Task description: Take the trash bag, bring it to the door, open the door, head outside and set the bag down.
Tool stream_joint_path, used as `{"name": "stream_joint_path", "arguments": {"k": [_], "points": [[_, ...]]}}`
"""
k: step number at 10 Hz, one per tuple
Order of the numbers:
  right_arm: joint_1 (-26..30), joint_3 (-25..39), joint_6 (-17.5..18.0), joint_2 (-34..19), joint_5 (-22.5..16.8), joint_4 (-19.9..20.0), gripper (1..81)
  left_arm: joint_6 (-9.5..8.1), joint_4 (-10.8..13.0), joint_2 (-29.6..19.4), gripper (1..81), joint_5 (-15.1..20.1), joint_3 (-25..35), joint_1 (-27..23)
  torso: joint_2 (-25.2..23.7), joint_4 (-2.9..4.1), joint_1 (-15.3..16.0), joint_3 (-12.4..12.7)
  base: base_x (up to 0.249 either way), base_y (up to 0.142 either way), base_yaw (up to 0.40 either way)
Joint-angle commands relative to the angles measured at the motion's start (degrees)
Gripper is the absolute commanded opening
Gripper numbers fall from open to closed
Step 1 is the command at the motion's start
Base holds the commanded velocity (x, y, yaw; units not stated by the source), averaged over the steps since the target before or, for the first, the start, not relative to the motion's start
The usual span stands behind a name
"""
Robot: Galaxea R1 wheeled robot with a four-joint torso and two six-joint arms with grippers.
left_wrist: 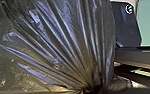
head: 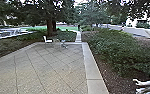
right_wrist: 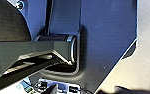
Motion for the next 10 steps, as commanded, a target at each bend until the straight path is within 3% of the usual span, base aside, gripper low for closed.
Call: {"name": "stream_joint_path", "arguments": {"k": [1,3,5,6,7,8,9,10], "points": [[2.7,0.0,-0.2,-0.2,-4.0,0.0,81.1,-0.19,-0.4,-0.9,1.0,4.5,0.4,-2.4,0.0,5.32,0.0,0.0,0.000,0.000,0.000],[2.7,0.0,-0.2,-0.2,-4.0,-0.1,81.1,-0.37,-1.1,-1.3,1.0,4.4,0.9,-2.5,0.0,9.15,0.0,0.0,0.000,0.000,0.000],[2.7,0.0,-0.3,-0.4,-4.0,-0.1,81.1,-0.37,-1.3,-1.5,1.0,4.4,1.0,-2.8,0.0,13.05,0.0,-2.0,0.000,0.000,0.000],[2.4,0.0,-0.3,-0.5,-4.0,-0.1,81.1,-0.37,-1.6,-1.9,1.0,5.0,1.8,-3.3,0.0,9.52,0.0,-0.5,0.000,0.000,0.000],[2.2,0.9,-0.3,-1.1,-4.8,-0.1,81.1,-0.28,-2.1,-3.9,1.0,7.5,5.3,-3.9,0.0,11.32,0.0,-0.9,0.000,0.000,0.000],[2.0,3.4,-0.4,-2.1,-5.0,-0.1,81.1,-0.28,-2.5,-6.5,1.0,7.9,10.4,-4.5,0.0,12.63,0.0,-1.1,0.000,0.000,0.000],[2.0,7.4,-0.4,-4.1,-5.0,-0.1,81.1,-0.28,-2.6,-9.1,1.0,8.0,15.1,-5.1,0.0,13.06,0.0,-1.2,0.000,0.000,0.000],[2.0,11.9,-0.4,-6.6,-5.0,0.0,81.1,-0.37,-2.6,-11.3,1.0,7.9,18.8,-5.7,0.0,13.02,0.0,-1.2,0.000,0.000,0.000]]}}
